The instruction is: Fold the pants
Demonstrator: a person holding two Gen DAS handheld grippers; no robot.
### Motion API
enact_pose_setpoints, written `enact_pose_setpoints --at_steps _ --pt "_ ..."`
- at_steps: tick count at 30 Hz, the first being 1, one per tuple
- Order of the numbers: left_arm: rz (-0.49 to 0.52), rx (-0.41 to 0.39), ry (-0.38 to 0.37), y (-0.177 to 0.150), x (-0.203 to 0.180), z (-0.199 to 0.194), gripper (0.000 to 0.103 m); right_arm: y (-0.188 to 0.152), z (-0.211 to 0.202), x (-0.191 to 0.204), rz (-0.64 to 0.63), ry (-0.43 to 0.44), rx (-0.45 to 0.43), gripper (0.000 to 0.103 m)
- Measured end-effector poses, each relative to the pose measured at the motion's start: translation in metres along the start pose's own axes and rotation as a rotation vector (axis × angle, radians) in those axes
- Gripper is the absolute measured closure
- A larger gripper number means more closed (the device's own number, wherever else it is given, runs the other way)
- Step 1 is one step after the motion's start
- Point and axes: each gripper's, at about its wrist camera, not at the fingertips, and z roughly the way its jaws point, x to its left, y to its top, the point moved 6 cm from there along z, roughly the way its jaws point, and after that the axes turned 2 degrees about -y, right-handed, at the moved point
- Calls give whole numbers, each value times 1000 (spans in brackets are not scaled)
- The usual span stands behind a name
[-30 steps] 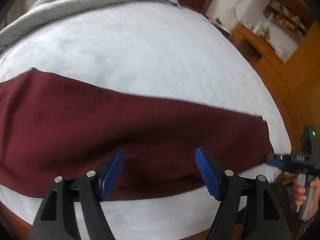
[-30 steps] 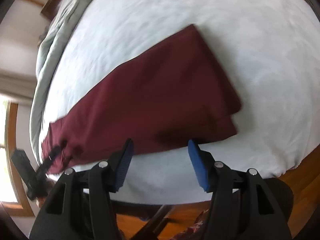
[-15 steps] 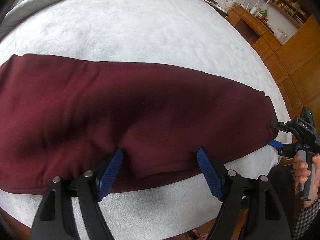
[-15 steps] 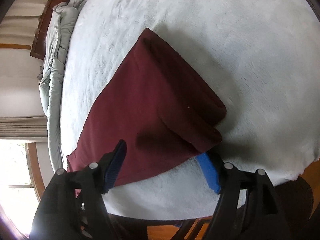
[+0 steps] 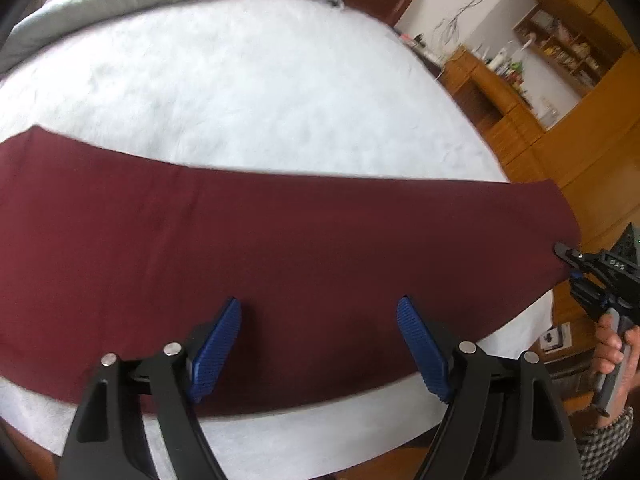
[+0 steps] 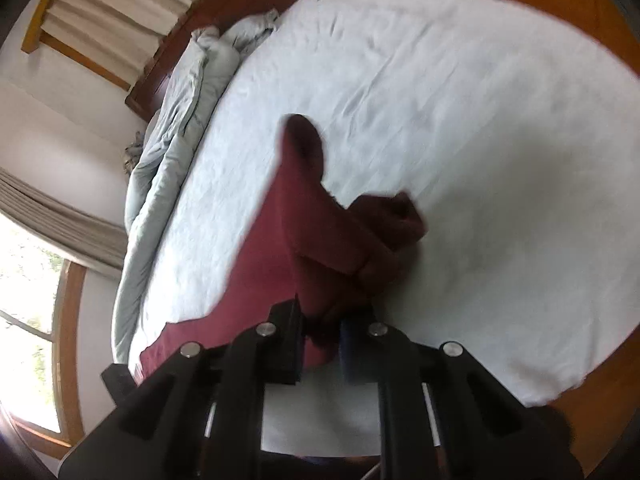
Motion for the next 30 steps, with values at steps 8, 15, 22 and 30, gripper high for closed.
enact_pose_setpoints --at_steps 8,15,22,30 --pt "125 113 97 -33 3 42 19 -36 84 -54 30 -243 212 86" --pt "38 84 67 -13 4 21 18 -29 48 -54 42 -196 172 50" --pt "53 37 123 -3 8 11 16 -44 43 -75 157 -154 192 38" --pt "1 72 176 -8 14 26 14 -57 68 -77 108 -206 229 34"
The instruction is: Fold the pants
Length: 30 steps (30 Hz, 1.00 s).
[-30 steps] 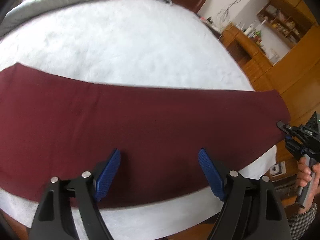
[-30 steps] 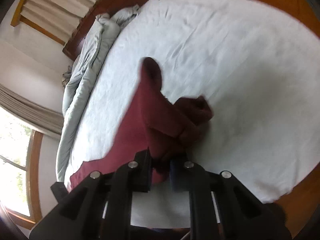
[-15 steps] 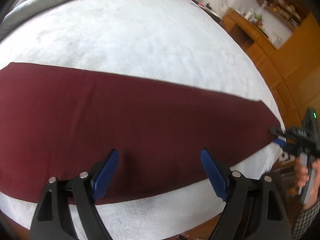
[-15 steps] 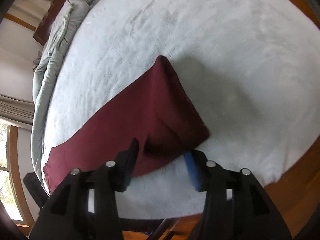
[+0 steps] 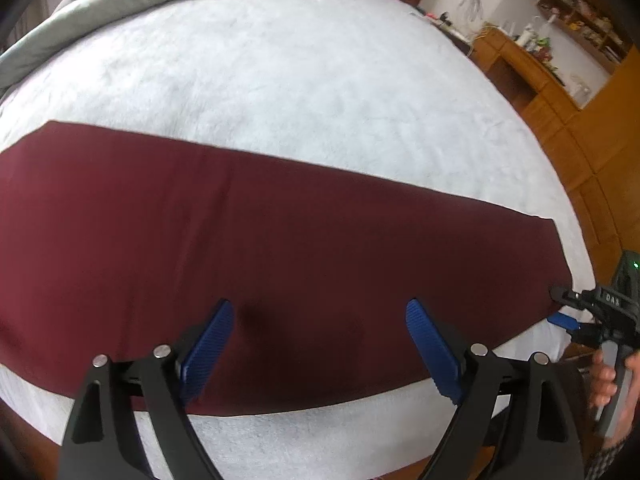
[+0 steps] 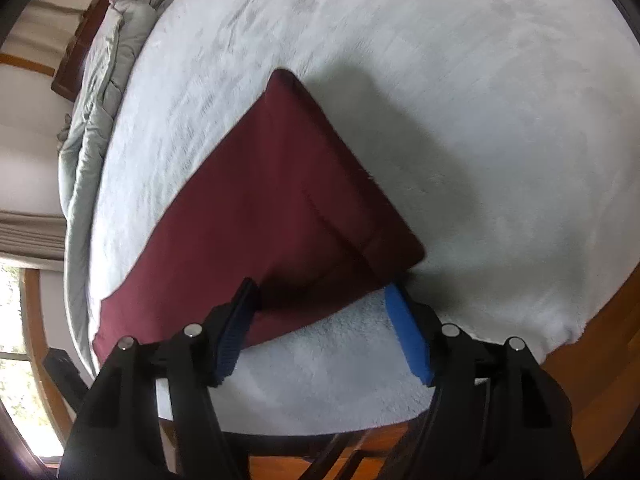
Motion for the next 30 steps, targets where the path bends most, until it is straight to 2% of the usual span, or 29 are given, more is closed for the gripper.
enact_pose_setpoints --at_steps 3,6,8,10,12,13,14,17,19,21,24,27,29,30 --pt "13 22 33 -3 -6 10 14 2 7 14 -59 -27 -7 32" --pt "24 19 29 -5 -9 10 14 7 14 33 -127 -57 -16 32" --pt "20 23 12 -4 -13 9 14 13 19 33 -113 -62 -27 37" --pt "16 23 -4 -4 -17 9 14 19 23 26 -38 -22 -27 44" --pt "25 32 19 -5 -17 12 14 21 21 23 -13 18 -36 60" --pt "25 38 32 -6 -16 16 14 20 18 26 -24 51 -36 81" --pt "23 38 30 -6 -14 17 14 19 14 32 -40 105 -36 84" --pt "16 18 11 -4 -15 11 14 21 -19 57 -140 207 -112 87" --pt "14 -11 8 -2 -17 2 14 24 -43 69 -171 261 -151 88" --pt "21 -51 11 2 -16 -8 14 27 -66 75 -202 274 -195 89" --pt "26 -57 38 4 -11 -9 12 30 -65 65 -185 199 -193 89" --pt "40 19 78 -7 0 21 12 28 -20 38 -132 74 -97 89" --pt "106 -1 98 -12 -4 25 10 22 14 22 -108 -25 -29 88" --pt "123 -2 104 -13 -6 24 8 20 22 17 -92 -24 -36 88"
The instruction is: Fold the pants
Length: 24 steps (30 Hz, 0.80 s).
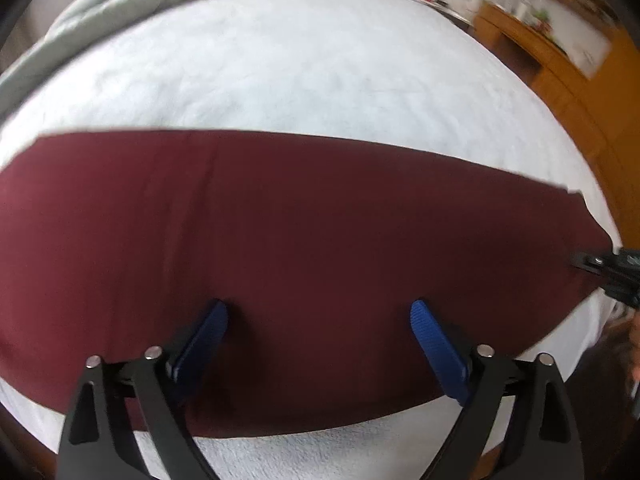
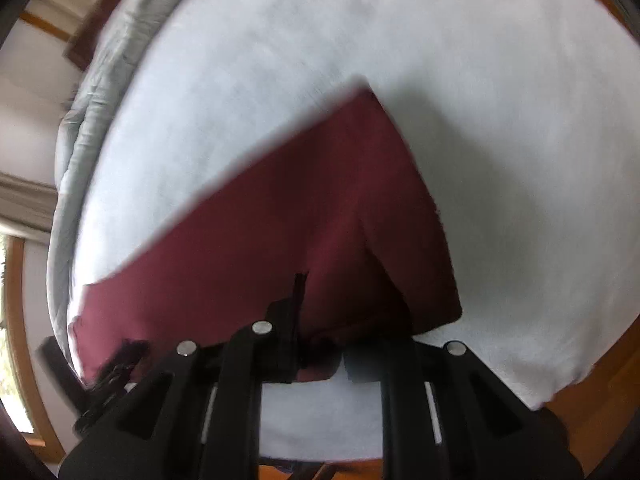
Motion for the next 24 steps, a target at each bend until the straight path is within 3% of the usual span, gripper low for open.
enact_pose_setpoints --at_steps 3,5,14,24 --pt "-19 5 -32 3 3 -6 9 5 -12 3 1 30 -24 88" --pt "-89 -1 -71 7 13 -15 9 8 -23 12 -16 48 -48 88" --pt "-191 -35 38 11 89 -55 9 11 -72 94 -228 1 -176 88" --pt "-307 9 87 -16 160 -63 9 -9 -75 195 -390 39 -200 87"
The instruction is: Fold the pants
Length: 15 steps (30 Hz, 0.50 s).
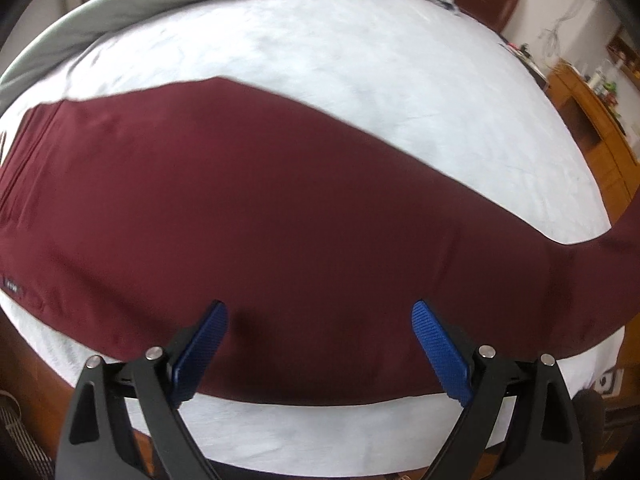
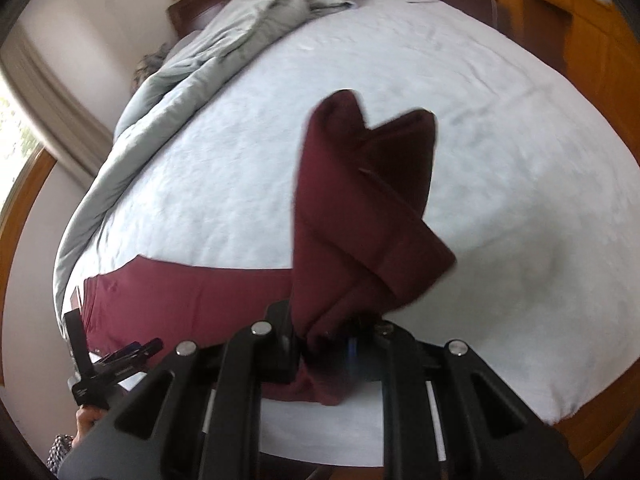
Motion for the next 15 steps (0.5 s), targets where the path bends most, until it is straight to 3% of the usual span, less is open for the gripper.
enact_pose_setpoints --at_steps 8,15 --pt "-52 -13 -6 -5 33 -13 9 2 27 72 -112 25 43 87" --pt "-103 -24 -90 -7 42 -26 9 -15 66 140 -231 57 117 87"
